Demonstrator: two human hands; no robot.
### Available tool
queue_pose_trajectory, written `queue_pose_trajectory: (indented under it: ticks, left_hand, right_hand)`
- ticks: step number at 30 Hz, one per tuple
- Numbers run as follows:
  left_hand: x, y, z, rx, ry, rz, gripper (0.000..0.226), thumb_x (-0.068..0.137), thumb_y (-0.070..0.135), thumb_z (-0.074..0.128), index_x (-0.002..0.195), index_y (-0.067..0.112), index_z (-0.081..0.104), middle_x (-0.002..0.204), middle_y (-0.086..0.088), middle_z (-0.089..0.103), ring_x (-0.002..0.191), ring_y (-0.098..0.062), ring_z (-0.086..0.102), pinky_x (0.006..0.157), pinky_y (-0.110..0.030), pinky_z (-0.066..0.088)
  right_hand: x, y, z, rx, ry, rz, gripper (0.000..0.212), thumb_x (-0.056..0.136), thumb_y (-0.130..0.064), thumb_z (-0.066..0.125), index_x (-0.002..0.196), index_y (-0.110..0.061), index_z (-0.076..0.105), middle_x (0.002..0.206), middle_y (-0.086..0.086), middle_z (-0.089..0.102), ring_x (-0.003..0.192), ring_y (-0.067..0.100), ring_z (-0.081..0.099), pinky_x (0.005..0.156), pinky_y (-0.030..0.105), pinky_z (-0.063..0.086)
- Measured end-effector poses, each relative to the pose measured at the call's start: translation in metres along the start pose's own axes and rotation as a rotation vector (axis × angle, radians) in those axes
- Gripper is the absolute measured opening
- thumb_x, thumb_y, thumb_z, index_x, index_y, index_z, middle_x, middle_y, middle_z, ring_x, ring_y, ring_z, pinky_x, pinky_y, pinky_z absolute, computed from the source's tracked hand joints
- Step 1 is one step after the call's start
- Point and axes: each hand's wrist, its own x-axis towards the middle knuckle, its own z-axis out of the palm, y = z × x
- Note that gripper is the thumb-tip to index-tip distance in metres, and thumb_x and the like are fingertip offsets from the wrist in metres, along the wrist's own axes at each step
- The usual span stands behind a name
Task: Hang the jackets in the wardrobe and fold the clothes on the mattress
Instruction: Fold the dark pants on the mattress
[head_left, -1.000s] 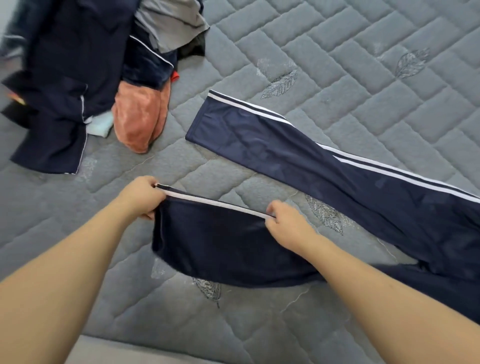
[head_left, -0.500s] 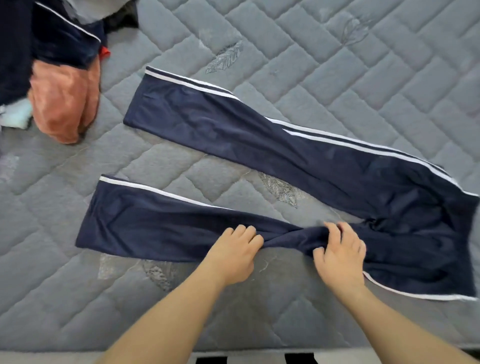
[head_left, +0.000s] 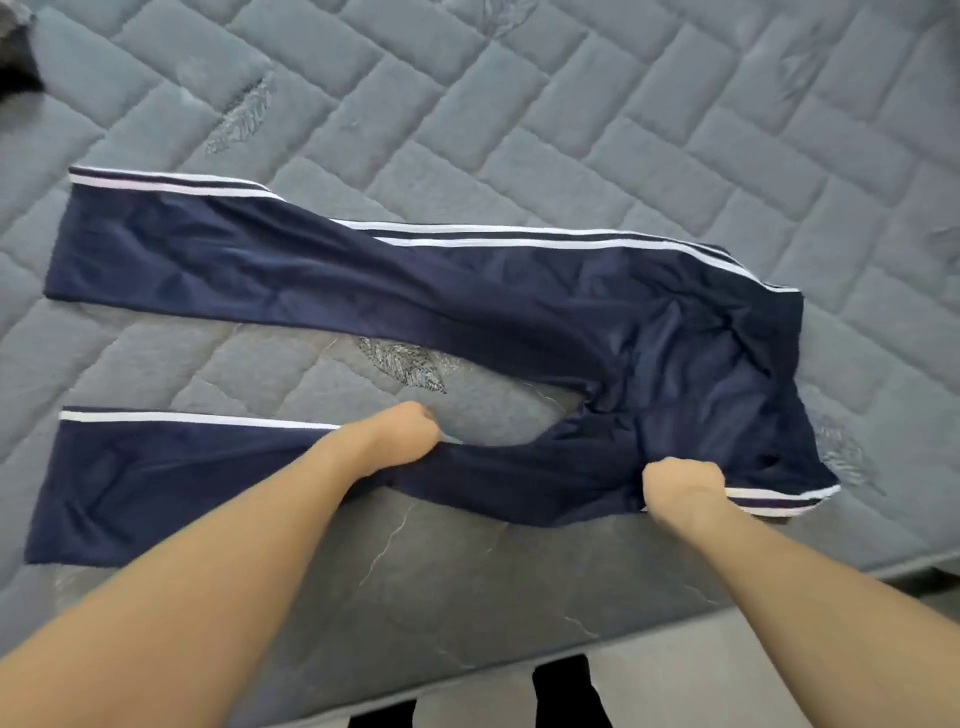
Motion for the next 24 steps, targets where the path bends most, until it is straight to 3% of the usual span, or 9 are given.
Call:
queue_pose_trajectory:
  ticks: [4,7,8,10,13,15,17,20,24]
  left_hand:
    - [-0.015,-0.015,-0.018,-0.074,-0.257,-0.009,0.027,0.083,0.062,0.061,0.093,0.037,0.068,0.11,0.006,0.066,0.105,-0.018,0.06,0.1,-0.034,0.04]
    - [-0.027,-0.048,-0.008,0.301,-0.406,-0.075,0.052,0.068,0.058,0.074,0.11,0.027,0.069,0.109,0.005,0.066,0.104,-0.019,0.061,0.098,-0.034,0.045]
    - [-0.032,-0.061,-0.001,0.432,-0.382,-0.062,0.048,0.067,0.05,0.072,0.109,0.027,0.069,0.109,0.003,0.064,0.104,-0.022,0.06,0.096,-0.035,0.047]
    - [-0.045,-0.085,0.008,0.494,-0.2,0.006,0.035,0.073,0.036,0.065,0.106,0.028,0.067,0.11,0.002,0.063,0.104,-0.024,0.059,0.088,-0.03,0.046]
    - [-0.062,-0.113,0.013,0.186,0.142,0.088,0.005,0.087,0.02,0.054,0.091,0.023,0.055,0.095,0.002,0.065,0.09,-0.025,0.058,0.071,-0.03,0.037]
    - [-0.072,-0.128,0.018,-0.072,0.307,0.099,0.014,0.094,0.021,0.053,0.086,0.018,0.043,0.079,0.0,0.061,0.078,-0.028,0.056,0.067,-0.037,0.039]
    - [-0.083,-0.137,0.018,-0.197,0.346,0.101,0.027,0.095,0.035,0.058,0.084,0.019,0.04,0.072,0.002,0.058,0.07,-0.023,0.055,0.068,-0.038,0.043]
    - [-0.098,-0.153,0.013,-0.208,0.076,-0.001,0.044,0.074,0.061,0.072,0.085,0.024,0.052,0.068,0.01,0.059,0.065,-0.012,0.055,0.064,-0.03,0.043]
    - [-0.119,-0.179,0.012,0.261,-0.336,-0.129,0.038,0.071,0.049,0.078,0.091,0.02,0.065,0.081,0.004,0.063,0.077,-0.02,0.06,0.073,-0.03,0.049]
  right_hand:
    - [-0.007,0.001,-0.006,-0.172,-0.378,0.123,0.048,0.095,-0.03,0.048,0.142,-0.022,0.048,0.15,0.003,0.042,0.139,0.037,0.035,0.113,0.059,0.023]
    - [-0.016,-0.028,-0.017,-0.273,-0.514,0.081,0.058,0.095,-0.037,0.047,0.149,-0.018,0.038,0.155,0.011,0.033,0.141,0.044,0.028,0.113,0.064,0.019]
    - [-0.021,-0.043,-0.023,-0.247,-0.474,0.007,0.055,0.095,-0.033,0.047,0.147,-0.017,0.041,0.152,0.012,0.037,0.138,0.045,0.034,0.112,0.063,0.024]
    - [-0.032,-0.079,-0.042,-0.065,-0.212,-0.178,0.046,0.092,-0.027,0.048,0.136,-0.014,0.051,0.141,0.009,0.05,0.126,0.037,0.049,0.104,0.053,0.037]
    - [-0.042,-0.14,-0.072,0.288,0.251,-0.482,0.043,0.089,-0.027,0.05,0.131,-0.016,0.045,0.132,0.008,0.05,0.12,0.03,0.05,0.096,0.042,0.041]
    - [-0.048,-0.179,-0.093,0.328,0.263,-0.66,0.051,0.086,-0.027,0.053,0.135,-0.017,0.042,0.132,0.01,0.051,0.121,0.033,0.047,0.098,0.042,0.038]
    - [-0.052,-0.209,-0.112,0.237,0.114,-0.712,0.04,0.086,-0.022,0.051,0.126,-0.016,0.051,0.127,0.013,0.058,0.118,0.034,0.051,0.098,0.042,0.038]
    - [-0.046,-0.233,-0.129,0.24,-0.081,-0.703,0.024,0.086,-0.015,0.047,0.106,-0.018,0.06,0.116,0.011,0.063,0.108,0.032,0.059,0.087,0.037,0.045]
    - [-0.039,-0.238,-0.143,0.166,-0.2,-0.655,0.019,0.087,-0.005,0.042,0.091,-0.015,0.057,0.114,0.012,0.065,0.088,0.026,0.052,0.074,0.031,0.04]
